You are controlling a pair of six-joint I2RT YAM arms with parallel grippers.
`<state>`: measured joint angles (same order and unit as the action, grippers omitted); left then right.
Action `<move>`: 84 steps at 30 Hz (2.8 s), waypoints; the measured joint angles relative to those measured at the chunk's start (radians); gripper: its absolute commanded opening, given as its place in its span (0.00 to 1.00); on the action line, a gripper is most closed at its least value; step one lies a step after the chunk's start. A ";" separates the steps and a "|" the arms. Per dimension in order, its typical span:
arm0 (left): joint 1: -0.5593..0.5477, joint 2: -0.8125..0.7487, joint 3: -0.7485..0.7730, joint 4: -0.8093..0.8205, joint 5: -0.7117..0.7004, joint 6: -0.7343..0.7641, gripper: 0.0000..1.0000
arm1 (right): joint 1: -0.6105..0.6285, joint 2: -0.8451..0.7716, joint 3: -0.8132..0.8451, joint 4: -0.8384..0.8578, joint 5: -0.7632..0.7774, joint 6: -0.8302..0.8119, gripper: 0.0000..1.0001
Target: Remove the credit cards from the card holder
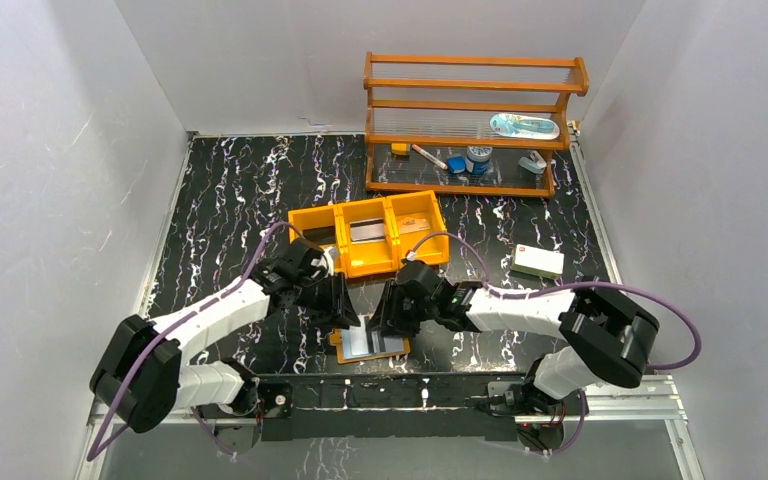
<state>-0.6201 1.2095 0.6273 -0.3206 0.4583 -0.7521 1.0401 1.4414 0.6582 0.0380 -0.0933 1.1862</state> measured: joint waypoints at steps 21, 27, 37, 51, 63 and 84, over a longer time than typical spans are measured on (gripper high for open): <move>-0.013 0.099 -0.064 0.011 -0.013 0.019 0.23 | -0.011 0.093 0.000 0.057 -0.075 0.015 0.47; -0.018 0.109 -0.066 0.022 -0.014 0.018 0.21 | -0.019 0.104 -0.022 0.116 -0.098 0.026 0.43; -0.022 0.110 -0.073 0.030 -0.020 0.018 0.20 | -0.031 0.113 -0.066 0.206 -0.136 0.053 0.36; -0.027 0.111 -0.075 0.029 -0.025 0.016 0.16 | -0.033 0.124 -0.079 0.225 -0.146 0.072 0.42; -0.030 0.121 -0.076 0.032 -0.026 0.016 0.14 | -0.038 0.162 -0.071 0.249 -0.172 0.065 0.25; -0.042 0.041 -0.041 0.019 -0.047 0.012 0.41 | -0.066 0.091 -0.133 0.278 -0.156 0.068 0.08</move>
<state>-0.6624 1.2507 0.5865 -0.3019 0.4118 -0.7403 0.9745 1.5322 0.5255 0.3161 -0.2497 1.2545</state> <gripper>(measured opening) 0.404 0.076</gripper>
